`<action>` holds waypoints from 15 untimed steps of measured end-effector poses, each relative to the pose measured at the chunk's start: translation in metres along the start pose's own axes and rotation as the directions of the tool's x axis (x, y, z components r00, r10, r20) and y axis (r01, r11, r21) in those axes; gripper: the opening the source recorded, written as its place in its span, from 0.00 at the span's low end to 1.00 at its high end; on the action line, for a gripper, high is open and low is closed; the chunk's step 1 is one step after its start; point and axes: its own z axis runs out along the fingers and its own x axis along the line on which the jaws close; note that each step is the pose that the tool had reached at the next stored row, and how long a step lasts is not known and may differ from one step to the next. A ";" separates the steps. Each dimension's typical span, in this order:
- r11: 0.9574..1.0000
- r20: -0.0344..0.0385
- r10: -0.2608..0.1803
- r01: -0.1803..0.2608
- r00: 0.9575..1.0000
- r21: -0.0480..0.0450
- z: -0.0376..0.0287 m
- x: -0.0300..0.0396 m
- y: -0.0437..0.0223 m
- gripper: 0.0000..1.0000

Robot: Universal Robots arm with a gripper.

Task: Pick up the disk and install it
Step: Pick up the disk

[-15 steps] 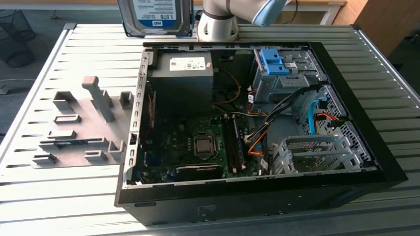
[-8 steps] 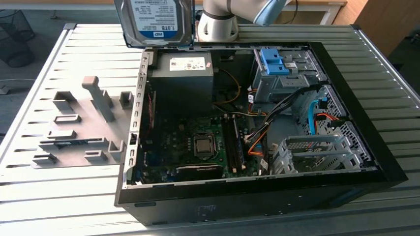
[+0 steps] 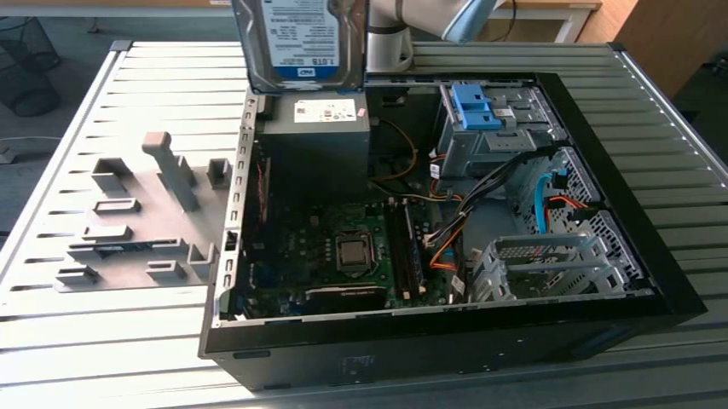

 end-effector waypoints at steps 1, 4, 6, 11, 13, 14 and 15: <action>1.000 0.000 0.000 0.000 1.000 0.000 0.0019 -0.0002 -0.0044 0.36; 1.000 0.000 0.000 0.000 1.000 0.000 0.0077 -0.0006 -0.0181 0.36; 1.000 0.000 0.000 0.000 1.000 0.000 0.0115 -0.0008 -0.0270 0.36; 1.000 0.000 0.000 0.000 1.000 0.000 0.0213 -0.0015 -0.0497 0.36; 1.000 0.000 0.000 0.000 1.000 0.000 0.0249 -0.0018 -0.0585 0.36; 1.000 0.000 0.000 0.000 1.000 0.000 0.0264 -0.0020 -0.0630 0.36; 1.000 0.000 0.000 0.000 1.000 0.000 0.0278 -0.0021 -0.0676 0.36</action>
